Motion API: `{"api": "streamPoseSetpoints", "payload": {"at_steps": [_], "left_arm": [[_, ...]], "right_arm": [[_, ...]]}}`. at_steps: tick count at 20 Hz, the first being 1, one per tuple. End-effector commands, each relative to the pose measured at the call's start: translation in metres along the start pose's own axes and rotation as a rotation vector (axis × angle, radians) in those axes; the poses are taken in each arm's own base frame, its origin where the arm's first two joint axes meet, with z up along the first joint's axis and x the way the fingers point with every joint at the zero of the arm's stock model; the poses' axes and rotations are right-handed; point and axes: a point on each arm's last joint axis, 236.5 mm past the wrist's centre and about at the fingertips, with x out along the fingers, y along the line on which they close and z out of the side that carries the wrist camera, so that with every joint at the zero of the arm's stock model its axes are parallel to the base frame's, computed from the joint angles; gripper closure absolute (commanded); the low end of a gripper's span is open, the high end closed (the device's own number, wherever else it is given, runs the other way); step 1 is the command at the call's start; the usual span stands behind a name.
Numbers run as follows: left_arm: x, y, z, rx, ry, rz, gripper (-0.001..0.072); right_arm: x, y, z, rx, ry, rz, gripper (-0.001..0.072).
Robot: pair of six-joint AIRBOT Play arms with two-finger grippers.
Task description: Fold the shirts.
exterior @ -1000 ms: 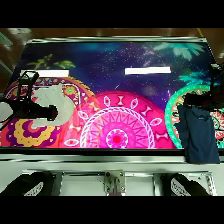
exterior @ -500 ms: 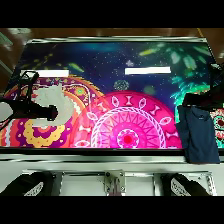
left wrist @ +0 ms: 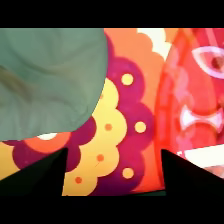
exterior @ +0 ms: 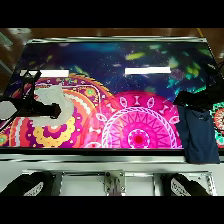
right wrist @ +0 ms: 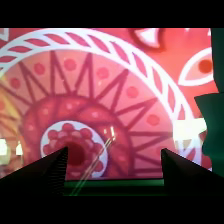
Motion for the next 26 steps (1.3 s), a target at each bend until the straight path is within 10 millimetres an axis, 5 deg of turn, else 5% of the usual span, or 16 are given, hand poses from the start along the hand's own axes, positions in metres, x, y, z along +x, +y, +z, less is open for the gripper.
{"api": "streamPoseSetpoints", "payload": {"at_steps": [1, 4, 7, 11, 19, 20, 22, 26], "left_arm": [[0.011, 0.017, 0.011, -0.05, -0.026, 0.059, 0.0018], [0.036, 0.067, 0.024, -0.208, -0.019, 0.126, 0.0013], [0.078, 0.124, 0.014, -0.35, 0.112, 0.175, 0.0013], [0.133, 0.168, 0.002, -0.454, 0.224, 0.201, 0.0013], [0.219, 0.156, 0.01, -0.625, 0.179, 0.054, 0.0023], [0.222, 0.154, 0.009, -0.631, 0.185, 0.049, 0.0138], [0.218, 0.153, 0.007, -0.627, 0.2, 0.046, 0.0661], [0.171, 0.139, 0.045, -0.521, 0.101, 0.022, 0.0672]], "right_arm": [[0.0, 0.005, -0.009, 0.005, 0.037, 0.021, 0.0019], [0.0, 0.005, -0.011, 0.006, 0.049, 0.023, 0.002], [0.0, 0.006, -0.013, 0.006, 0.055, 0.024, 0.0019], [0.0, 0.005, -0.012, 0.01, 0.051, 0.022, 0.0019], [0.0, 0.005, 0.011, 0.034, -0.043, 0.022, 0.002], [0.0, 0.005, 0.01, 0.034, -0.043, 0.022, 0.002], [0.0, 0.005, 0.011, 0.033, -0.046, 0.021, 0.002], [0.0, 0.004, 0.015, 0.012, -0.063, 0.016, 0.0019]]}}
